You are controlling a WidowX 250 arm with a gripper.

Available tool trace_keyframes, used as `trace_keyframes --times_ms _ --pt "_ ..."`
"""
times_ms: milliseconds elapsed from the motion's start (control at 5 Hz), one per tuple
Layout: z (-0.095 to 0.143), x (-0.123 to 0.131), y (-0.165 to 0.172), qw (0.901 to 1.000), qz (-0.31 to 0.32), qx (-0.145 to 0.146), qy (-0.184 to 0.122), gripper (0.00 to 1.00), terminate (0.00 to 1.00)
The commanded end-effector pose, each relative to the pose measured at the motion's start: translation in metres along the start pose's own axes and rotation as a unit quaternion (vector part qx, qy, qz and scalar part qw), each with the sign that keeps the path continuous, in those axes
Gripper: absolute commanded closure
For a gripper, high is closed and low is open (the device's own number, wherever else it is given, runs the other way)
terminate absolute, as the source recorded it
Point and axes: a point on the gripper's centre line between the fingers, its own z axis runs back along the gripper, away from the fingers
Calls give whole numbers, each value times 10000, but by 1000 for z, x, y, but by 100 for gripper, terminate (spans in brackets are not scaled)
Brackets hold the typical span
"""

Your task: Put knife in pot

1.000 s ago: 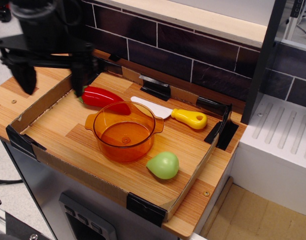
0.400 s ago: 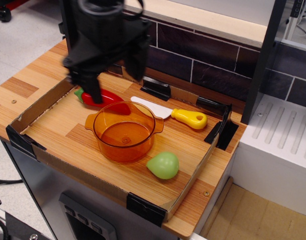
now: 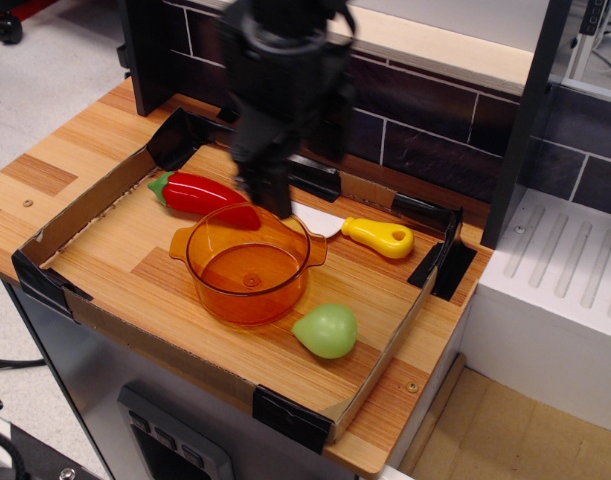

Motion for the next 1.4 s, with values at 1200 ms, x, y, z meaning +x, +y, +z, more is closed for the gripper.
trace_keyframes --times_ms 1200 --pt "-100 -38 -51 9987 -125 237 -424 0 0"
